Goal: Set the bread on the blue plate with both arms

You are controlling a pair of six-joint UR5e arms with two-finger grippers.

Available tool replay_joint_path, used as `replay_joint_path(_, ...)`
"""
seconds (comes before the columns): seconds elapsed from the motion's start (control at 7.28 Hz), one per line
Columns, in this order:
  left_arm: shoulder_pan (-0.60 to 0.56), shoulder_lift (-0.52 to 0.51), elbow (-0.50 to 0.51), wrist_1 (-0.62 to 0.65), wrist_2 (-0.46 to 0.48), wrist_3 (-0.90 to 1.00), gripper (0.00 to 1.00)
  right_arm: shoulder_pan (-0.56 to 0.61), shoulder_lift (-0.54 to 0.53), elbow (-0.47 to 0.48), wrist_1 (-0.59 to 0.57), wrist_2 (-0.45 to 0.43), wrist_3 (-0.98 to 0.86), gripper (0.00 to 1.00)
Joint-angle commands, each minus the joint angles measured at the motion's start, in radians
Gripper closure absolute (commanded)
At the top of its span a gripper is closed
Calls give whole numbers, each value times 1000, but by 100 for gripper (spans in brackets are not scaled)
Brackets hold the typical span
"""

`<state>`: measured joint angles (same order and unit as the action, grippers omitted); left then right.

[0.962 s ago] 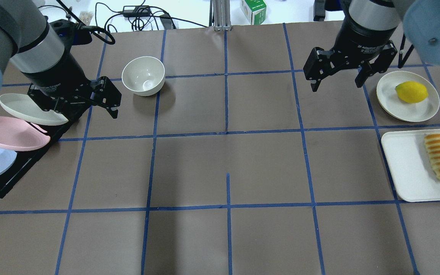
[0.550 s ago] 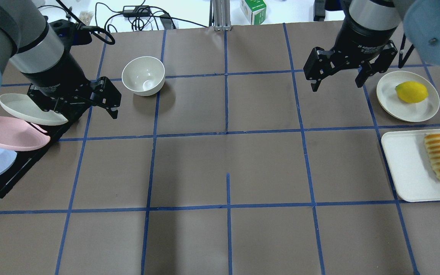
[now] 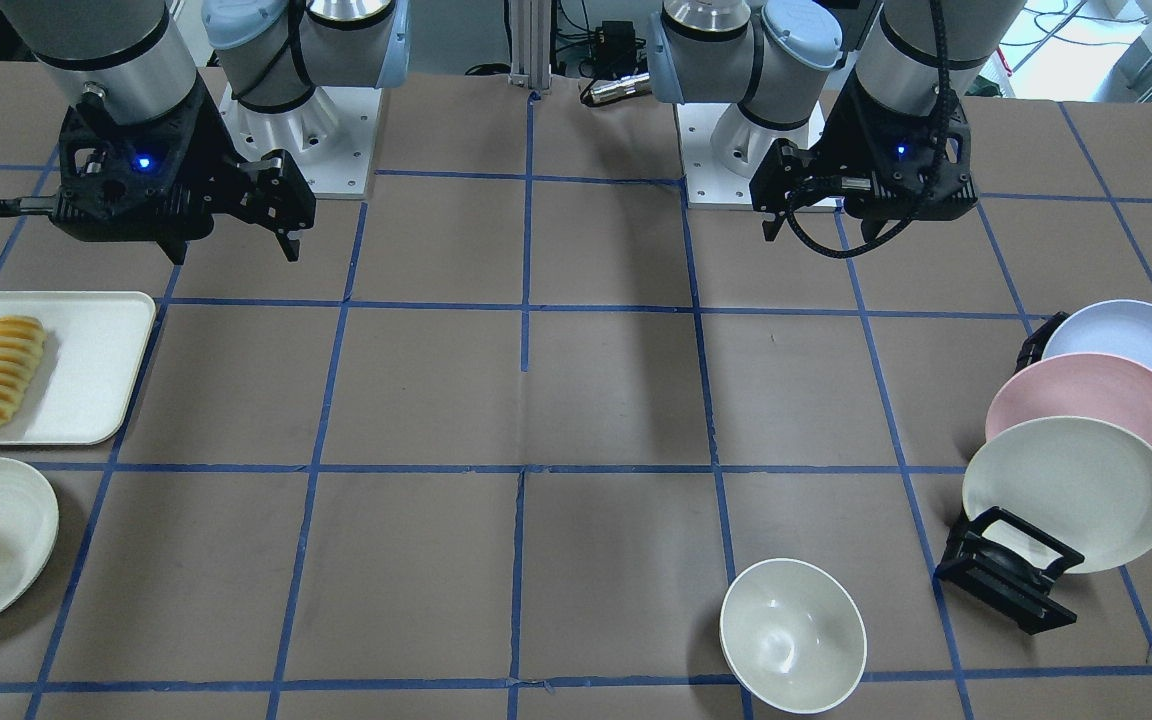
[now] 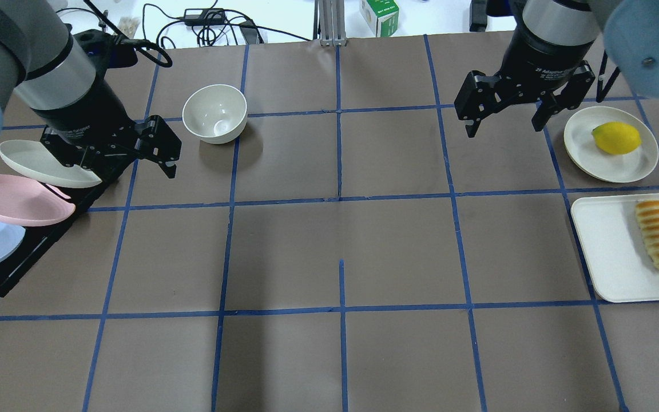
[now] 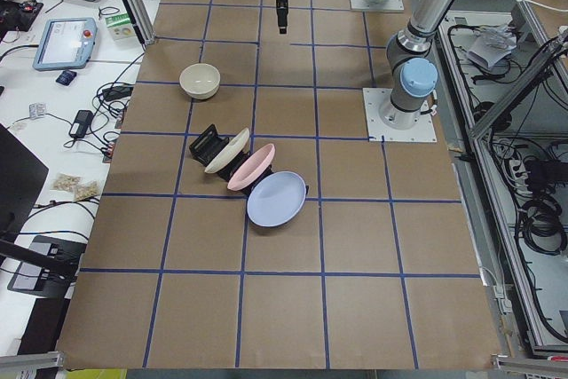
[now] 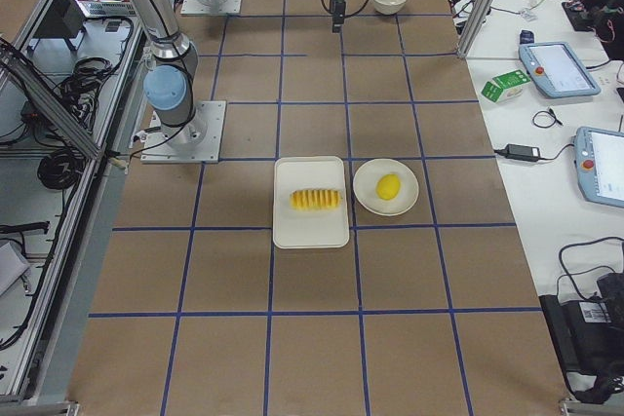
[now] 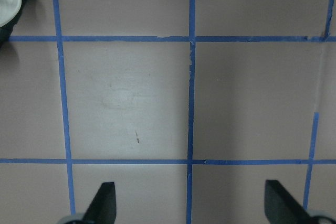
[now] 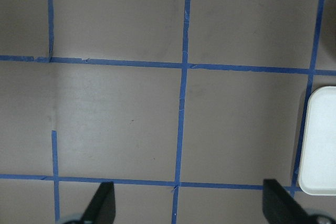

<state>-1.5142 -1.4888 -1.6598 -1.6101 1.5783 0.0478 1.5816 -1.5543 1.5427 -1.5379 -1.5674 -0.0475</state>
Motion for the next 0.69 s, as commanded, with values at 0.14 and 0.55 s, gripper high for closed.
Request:
replay_joint_path(0.14,6,-4,0,22,0,6,0,0,0,0,1,0,0,0)
replay_joint_path(0.55,44,-13,-3,50,11,3,0,0,0,0,1,0,2,0)
